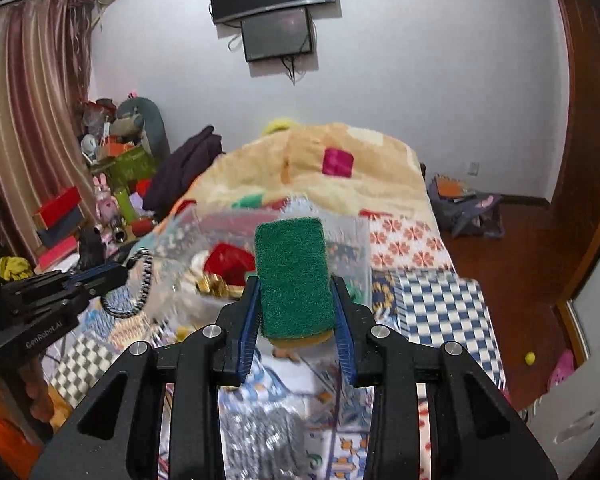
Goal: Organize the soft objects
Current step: 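Grasp the beaded bracelet with the left tool while the right tool grasps the green sponge, then drop the bracelet into the clear box with the left tool while the right tool drops the sponge in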
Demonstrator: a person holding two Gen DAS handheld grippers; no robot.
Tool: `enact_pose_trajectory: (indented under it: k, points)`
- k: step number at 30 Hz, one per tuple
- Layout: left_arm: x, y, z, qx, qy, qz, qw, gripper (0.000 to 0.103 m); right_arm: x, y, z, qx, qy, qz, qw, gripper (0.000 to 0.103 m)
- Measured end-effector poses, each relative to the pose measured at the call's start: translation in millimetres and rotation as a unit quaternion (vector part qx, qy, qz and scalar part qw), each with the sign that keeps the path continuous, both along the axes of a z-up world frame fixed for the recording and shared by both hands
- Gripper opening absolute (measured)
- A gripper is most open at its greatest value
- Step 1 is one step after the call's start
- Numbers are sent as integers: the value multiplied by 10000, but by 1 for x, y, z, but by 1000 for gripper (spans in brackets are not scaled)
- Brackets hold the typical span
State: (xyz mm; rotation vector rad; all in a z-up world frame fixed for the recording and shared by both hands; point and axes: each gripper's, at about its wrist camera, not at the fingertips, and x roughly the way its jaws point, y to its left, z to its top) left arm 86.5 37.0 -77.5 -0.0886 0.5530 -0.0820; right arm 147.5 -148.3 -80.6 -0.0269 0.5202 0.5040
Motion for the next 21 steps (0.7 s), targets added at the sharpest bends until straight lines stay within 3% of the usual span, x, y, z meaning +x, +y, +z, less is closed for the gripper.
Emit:
enact_pose_trajectory:
  k: [11, 21]
  points:
    - [37, 2, 16, -16, -69, 143, 9999, 5, 17, 26, 19, -59, -311, 29, 9995, 31]
    - [78, -4, -7, -13, 259, 213, 9994, 5, 48, 41, -8, -466, 119, -38, 9988, 31]
